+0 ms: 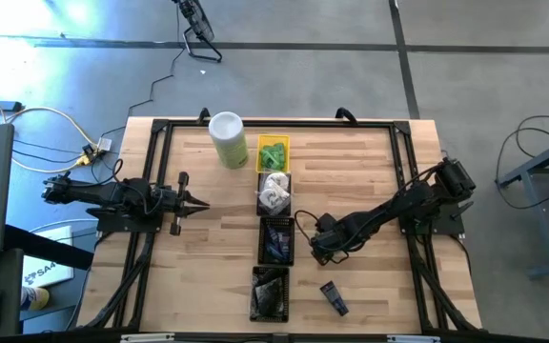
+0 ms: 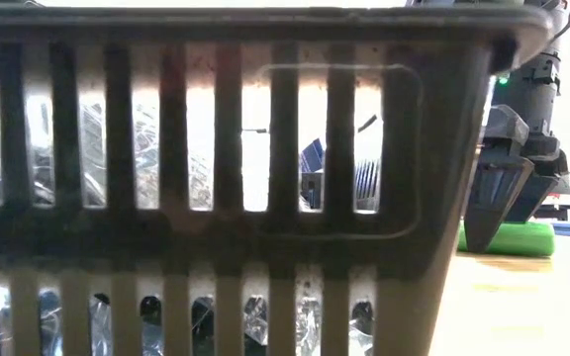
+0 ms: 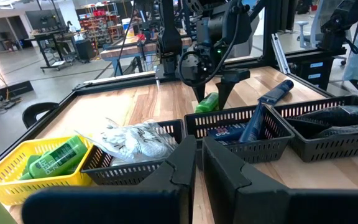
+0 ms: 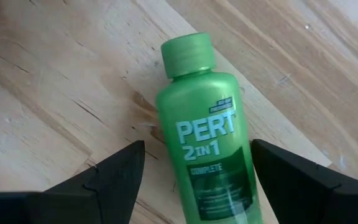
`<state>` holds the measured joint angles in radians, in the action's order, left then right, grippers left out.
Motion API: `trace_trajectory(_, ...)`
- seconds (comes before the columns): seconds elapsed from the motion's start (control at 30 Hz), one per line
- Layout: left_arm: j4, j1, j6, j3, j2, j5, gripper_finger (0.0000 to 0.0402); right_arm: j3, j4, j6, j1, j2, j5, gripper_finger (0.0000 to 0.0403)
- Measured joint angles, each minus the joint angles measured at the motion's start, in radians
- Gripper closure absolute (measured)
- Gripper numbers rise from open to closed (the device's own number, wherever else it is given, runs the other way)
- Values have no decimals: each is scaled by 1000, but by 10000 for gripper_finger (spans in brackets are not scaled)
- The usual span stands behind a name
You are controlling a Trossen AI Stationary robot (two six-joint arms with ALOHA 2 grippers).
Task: Pick & Place Travel size toiletries
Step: Put the green bottle into the yellow basket
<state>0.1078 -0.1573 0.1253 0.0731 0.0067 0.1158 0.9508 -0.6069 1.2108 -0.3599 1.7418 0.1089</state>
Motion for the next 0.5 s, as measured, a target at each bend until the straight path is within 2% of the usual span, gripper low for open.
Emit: trace_trajectory(0.5, 0, 0, 0, 0, 0, 0, 378, -1, 12, 26, 0, 1, 18, 115)
